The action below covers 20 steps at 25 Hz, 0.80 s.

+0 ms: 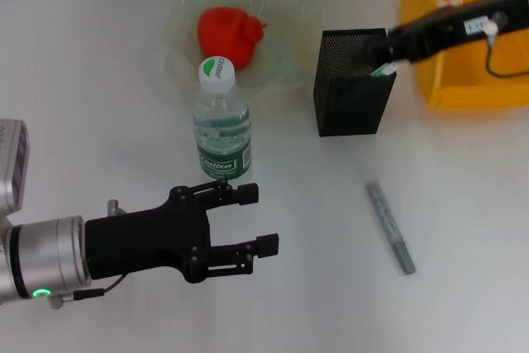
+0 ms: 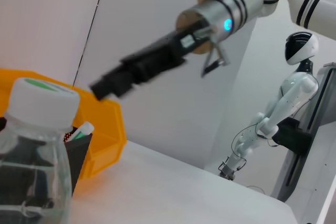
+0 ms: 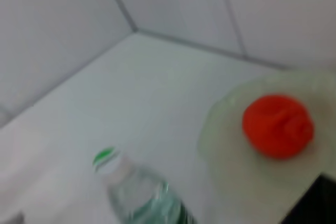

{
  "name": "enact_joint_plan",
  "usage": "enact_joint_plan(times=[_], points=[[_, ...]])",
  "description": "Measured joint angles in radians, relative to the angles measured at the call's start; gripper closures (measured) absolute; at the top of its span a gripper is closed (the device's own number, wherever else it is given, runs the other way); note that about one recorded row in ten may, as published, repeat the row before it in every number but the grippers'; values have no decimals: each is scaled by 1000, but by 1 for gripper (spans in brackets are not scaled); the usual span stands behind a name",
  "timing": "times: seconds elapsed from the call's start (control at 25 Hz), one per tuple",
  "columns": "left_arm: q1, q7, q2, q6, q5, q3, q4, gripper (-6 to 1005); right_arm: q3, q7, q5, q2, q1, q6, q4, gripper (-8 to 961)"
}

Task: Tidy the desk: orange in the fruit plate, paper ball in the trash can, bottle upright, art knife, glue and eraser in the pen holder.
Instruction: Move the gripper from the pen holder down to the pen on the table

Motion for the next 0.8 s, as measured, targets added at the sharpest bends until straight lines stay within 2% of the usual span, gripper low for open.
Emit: enact_joint_plan(times=[0.08, 0.16, 0.28, 0.36, 0.48, 0.52, 0.56, 0.72, 0.8], points=[[0, 0, 0, 0, 0, 0, 0, 201, -5, 18, -31, 3, -1, -32, -23, 518], [1, -1, 0, 5, -1, 0, 0, 201, -138, 157, -164, 10, -18, -80, -94, 511], [1, 0, 0, 5, -2, 0, 0, 202, -186, 193, -190, 10, -25, -81, -108, 501], [-3, -1, 0, 6, -3, 0, 0, 202, -384, 316, -262, 10, -42, -58, -141, 494], [-5, -1, 2, 13, -3, 0, 0, 202, -431, 346, -280, 11, -43, -48, -143, 484], [-5, -1, 2, 17, -3, 0, 0, 202, -521, 404, -313, 12, -43, -20, -144, 481], [-5, -1, 2, 17, -3, 0, 0, 202, -521, 404, -313, 12, -43, -20, -144, 477], [0, 4, 3, 30, -3, 0, 7, 202, -654, 541, -358, 14, -41, 35, -153, 464], [0, 6, 3, 32, -3, 0, 7, 202, -670, 561, -361, 15, -39, 43, -153, 457]])
